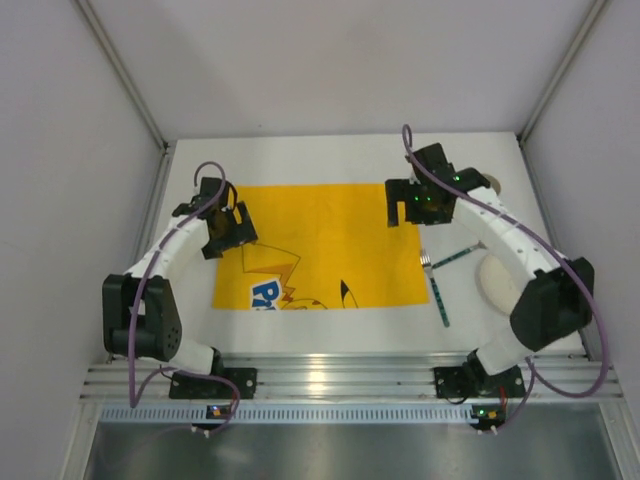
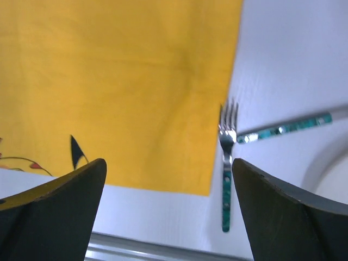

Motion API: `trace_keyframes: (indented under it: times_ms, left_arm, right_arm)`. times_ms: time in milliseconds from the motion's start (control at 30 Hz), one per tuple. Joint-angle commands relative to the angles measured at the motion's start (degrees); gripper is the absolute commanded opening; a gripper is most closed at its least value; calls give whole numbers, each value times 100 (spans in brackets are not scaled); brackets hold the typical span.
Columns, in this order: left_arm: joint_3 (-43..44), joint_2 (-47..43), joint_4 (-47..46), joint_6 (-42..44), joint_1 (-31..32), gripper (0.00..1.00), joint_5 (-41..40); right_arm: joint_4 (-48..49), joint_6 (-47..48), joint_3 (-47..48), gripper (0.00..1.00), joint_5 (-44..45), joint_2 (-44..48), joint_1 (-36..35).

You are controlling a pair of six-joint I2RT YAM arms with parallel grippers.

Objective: Set the dinner table for one person

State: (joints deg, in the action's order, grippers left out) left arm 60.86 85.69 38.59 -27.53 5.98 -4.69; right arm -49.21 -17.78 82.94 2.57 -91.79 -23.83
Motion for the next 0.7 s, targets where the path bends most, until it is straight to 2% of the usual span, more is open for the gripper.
trace_keyframes:
  times_ms: [0, 133, 233, 400, 667]
  left_arm:
    - [-12, -280, -18, 64, -26, 94, 187]
    - [-153, -255, -176, 20, -26, 94, 337]
    - [-154, -167, -229, -7, -18, 93, 416]
    - [-101, -167, -238, 28, -9, 93, 434]
    - [-162, -316, -141, 107, -9, 92, 337]
  right_arm:
    - [-818, -181, -952, 100, 648, 810, 54]
    - [-634, -681, -2514, 97, 579, 1575, 186]
    - [-380, -945, -3272, 95, 368, 1962, 353]
    - [-291, -1070, -3126, 89, 578, 1762, 502]
    - [139, -903, -3187, 79, 472, 751, 669]
